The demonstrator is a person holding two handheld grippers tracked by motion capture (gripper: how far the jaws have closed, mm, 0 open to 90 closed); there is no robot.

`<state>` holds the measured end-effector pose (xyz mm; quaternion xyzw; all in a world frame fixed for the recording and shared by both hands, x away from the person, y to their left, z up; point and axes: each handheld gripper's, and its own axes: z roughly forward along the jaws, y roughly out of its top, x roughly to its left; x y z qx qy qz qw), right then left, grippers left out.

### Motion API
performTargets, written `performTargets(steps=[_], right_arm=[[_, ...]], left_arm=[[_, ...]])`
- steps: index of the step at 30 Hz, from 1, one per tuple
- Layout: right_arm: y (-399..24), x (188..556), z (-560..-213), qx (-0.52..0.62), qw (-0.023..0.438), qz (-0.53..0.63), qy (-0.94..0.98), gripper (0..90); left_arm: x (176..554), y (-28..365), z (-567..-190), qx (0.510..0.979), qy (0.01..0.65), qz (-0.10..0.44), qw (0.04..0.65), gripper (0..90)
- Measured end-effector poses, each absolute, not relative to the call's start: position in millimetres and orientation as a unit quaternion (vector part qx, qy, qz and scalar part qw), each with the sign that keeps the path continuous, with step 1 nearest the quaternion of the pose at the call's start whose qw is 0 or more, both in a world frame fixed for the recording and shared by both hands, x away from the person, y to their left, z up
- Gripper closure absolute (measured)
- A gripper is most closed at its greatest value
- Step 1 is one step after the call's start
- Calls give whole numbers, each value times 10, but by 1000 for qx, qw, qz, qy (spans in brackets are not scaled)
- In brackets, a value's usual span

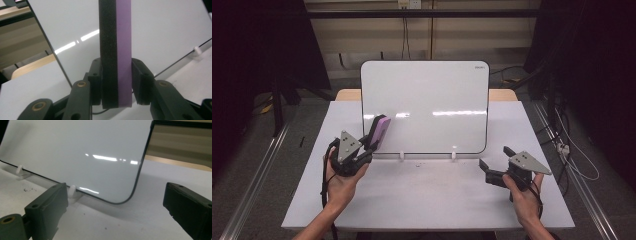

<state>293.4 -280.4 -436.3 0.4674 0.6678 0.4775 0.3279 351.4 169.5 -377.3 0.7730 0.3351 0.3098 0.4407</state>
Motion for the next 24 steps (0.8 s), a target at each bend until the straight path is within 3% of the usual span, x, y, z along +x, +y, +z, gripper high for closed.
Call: performTargets(steps=[24], right_arm=[[-2841, 2891, -4480, 477, 307, 481, 668, 55]], left_arm=[[3465, 1774, -3943, 780, 340, 366, 377, 650]])
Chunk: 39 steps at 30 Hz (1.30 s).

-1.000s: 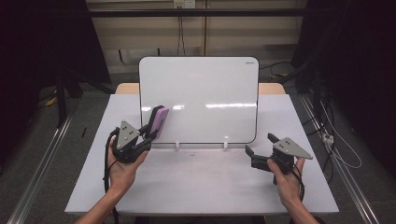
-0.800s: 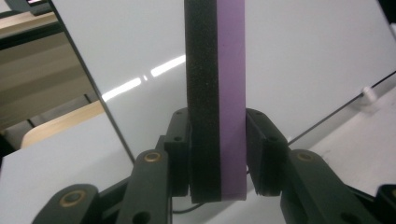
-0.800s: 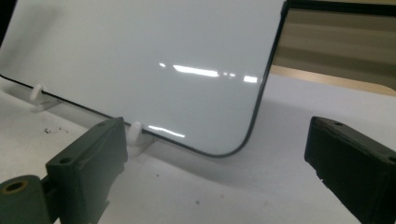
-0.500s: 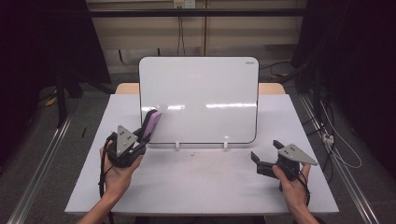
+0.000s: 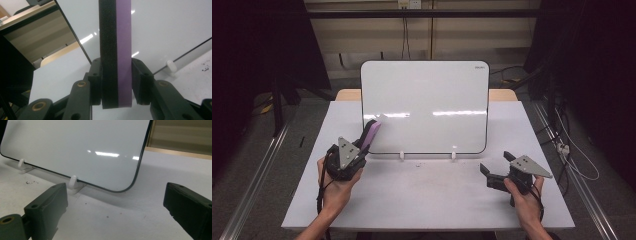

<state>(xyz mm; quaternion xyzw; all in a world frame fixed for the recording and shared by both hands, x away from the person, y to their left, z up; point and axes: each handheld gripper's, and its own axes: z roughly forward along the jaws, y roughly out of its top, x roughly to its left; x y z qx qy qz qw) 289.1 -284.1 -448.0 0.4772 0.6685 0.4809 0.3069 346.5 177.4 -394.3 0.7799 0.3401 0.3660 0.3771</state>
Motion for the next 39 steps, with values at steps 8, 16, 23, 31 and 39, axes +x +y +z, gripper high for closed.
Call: performTargets(steps=[8, 16, 23, 31, 39], right_arm=[[-2822, 2892, -4488, 476, 305, 481, 671, 54], [-2818, 2900, -4497, 474, 299, 484, 673, 52], [-2824, 2916, -4500, 476, 298, 483, 672, 53], [-2836, 2916, -4501, 476, 298, 485, 670, 53], [-2828, 2920, -4499, 475, 298, 485, 671, 53]], left_arm=[[3548, 1709, -4045, 788, 340, 362, 363, 650], [3709, 1669, -4126, 787, 357, 348, 365, 650], [3760, 1562, -4140, 789, 351, 352, 360, 648], [3753, 1526, -4151, 795, 341, 360, 350, 639], [3785, 1572, -4184, 787, 358, 336, 374, 577]])
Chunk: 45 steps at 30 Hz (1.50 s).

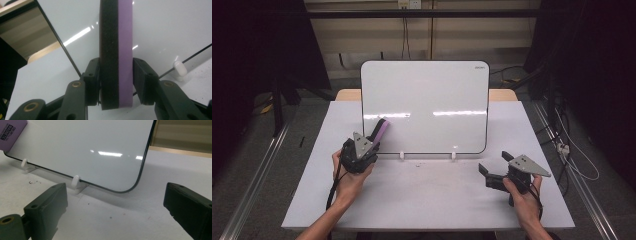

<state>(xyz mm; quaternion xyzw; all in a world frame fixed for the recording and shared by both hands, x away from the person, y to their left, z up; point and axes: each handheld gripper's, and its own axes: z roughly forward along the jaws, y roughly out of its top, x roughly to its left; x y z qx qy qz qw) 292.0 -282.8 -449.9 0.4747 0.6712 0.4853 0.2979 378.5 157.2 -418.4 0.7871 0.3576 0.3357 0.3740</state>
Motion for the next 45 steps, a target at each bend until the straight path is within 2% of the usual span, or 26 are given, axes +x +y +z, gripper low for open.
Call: performTargets(steps=[6, 9, 14, 21, 25, 34, 45], right_arm=[[-2836, 2919, -4500, 477, 297, 486, 669, 53], [-2838, 2918, -4501, 477, 297, 486, 669, 53], [-2835, 2920, -4503, 478, 295, 486, 670, 53], [-2836, 2926, -4507, 476, 296, 485, 672, 53], [-2839, 2923, -4509, 479, 294, 485, 670, 53], [-2852, 2903, -4506, 482, 295, 484, 668, 53], [-2870, 2873, -4506, 486, 297, 482, 666, 55]], left_arm=[[3786, 1572, -4209, 786, 363, 319, 385, 384], [3801, 1579, -4203, 772, 372, 313, 409, 222], [3827, 1644, -4165, 754, 386, 285, 449, 65], [3797, 1680, -4137, 750, 393, 263, 462, 41], [3733, 1660, -4094, 759, 380, 270, 454, 42], [3639, 1753, -4048, 727, 400, 225, 511, 59], [3441, 1872, -3958, 737, 389, 267, 485, 48]])
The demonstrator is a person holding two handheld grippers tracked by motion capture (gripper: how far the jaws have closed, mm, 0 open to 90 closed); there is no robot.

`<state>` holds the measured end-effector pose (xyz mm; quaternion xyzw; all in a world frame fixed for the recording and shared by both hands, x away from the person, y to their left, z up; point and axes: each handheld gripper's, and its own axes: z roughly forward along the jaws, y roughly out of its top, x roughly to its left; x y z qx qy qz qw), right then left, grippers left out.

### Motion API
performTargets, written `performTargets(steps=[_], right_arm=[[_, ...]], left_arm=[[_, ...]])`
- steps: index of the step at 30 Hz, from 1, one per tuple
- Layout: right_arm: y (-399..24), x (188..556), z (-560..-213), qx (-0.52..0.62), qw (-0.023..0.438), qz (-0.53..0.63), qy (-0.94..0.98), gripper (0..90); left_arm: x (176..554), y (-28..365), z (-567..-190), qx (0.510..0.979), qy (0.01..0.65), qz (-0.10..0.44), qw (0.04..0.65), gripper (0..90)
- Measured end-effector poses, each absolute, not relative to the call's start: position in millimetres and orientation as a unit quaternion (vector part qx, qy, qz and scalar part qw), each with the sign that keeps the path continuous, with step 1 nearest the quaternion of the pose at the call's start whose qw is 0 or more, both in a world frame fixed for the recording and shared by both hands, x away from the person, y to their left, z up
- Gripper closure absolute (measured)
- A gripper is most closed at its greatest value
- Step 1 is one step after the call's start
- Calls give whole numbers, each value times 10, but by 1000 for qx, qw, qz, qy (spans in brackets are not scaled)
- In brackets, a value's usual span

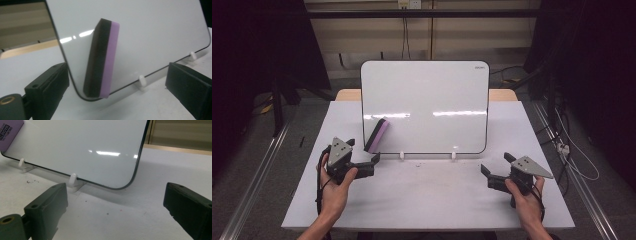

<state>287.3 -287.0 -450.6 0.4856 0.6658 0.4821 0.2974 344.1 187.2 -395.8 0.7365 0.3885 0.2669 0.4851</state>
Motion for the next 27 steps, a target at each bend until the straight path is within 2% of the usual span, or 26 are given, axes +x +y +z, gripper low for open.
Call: performTargets(steps=[3, 14, 22, 27], right_arm=[[-2877, 2858, -4505, 487, 299, 481, 665, 55], [-2896, 2839, -4525, 492, 299, 477, 664, 56], [-2893, 2819, -4532, 491, 296, 480, 664, 57], [-2896, 2824, -4540, 495, 294, 478, 663, 58]], left_arm=[[3363, 1908, -4008, 721, 399, 280, 492, 46], [3168, 2012, -4211, 735, 418, 243, 476, 53], [3114, 2149, -4306, 732, 425, 262, 463, 60], [3112, 2144, -4312, 723, 431, 255, 477, 58]])
